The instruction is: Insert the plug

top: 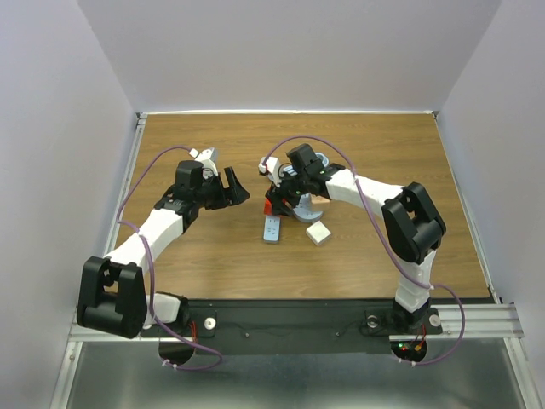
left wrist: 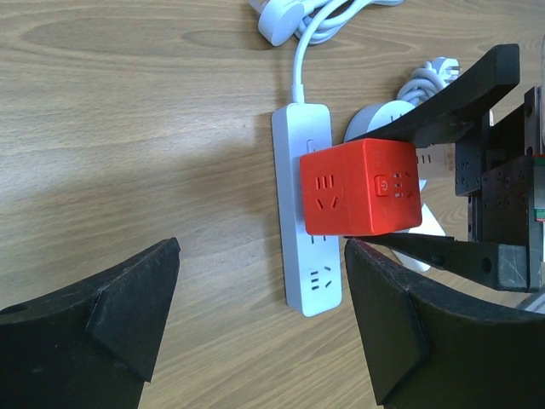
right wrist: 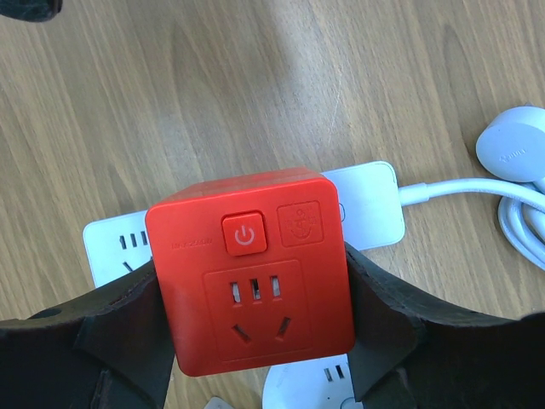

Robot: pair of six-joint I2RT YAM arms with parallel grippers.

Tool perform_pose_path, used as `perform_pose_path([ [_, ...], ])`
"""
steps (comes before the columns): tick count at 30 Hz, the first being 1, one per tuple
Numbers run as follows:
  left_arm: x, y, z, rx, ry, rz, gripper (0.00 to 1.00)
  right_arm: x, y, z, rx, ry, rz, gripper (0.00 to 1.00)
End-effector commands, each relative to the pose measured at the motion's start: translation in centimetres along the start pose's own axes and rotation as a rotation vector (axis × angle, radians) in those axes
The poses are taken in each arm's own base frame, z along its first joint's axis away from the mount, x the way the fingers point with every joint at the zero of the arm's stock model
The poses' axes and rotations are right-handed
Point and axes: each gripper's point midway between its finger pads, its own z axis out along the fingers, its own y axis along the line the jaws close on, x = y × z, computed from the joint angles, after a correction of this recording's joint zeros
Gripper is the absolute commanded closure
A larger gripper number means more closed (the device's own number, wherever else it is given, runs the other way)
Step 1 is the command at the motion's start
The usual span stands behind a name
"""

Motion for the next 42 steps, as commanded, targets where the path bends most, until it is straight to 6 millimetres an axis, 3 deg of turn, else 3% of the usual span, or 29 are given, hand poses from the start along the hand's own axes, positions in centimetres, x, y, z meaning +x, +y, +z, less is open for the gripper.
perform_pose_path([
  [1, -0.2, -0.4, 0.1, 0.034, -0.011, 0.014, 0.11, -1.0, -0.1, 0.2, 0.005, -0.027, -0.036, 1.0],
  [10, 0.0, -0.6, 0.1, 0.046, -0.004, 0.016, 0.11, 0.3, -0.9, 0.7, 0.042, 0.015, -0.03, 0.99],
  [22, 0.0, -1.8, 0.2, 0.098, -0.013, 0.018, 0.14, 4.2, -0.4, 2.4, 0.088, 0.137, -0.031, 0.99],
  [33, 1.7, -3.6, 1.9, 0.138, 0.02, 0.031, 0.14, 5.4, -0.4, 2.7, 0.112, 0.176, -0.03, 1.0],
  [37, 2.9, -4.1, 2.9, 0.139, 0.048, 0.04, 0.14, 6.7, 0.0, 2.6, 0.111, 0.201, -0.009, 1.0],
  [42, 3.5, -3.7, 4.1, 0.123, 0.05, 0.029, 0.14, 7.9, 0.4, 2.6, 0.107, 0.222, 0.02, 1.0],
])
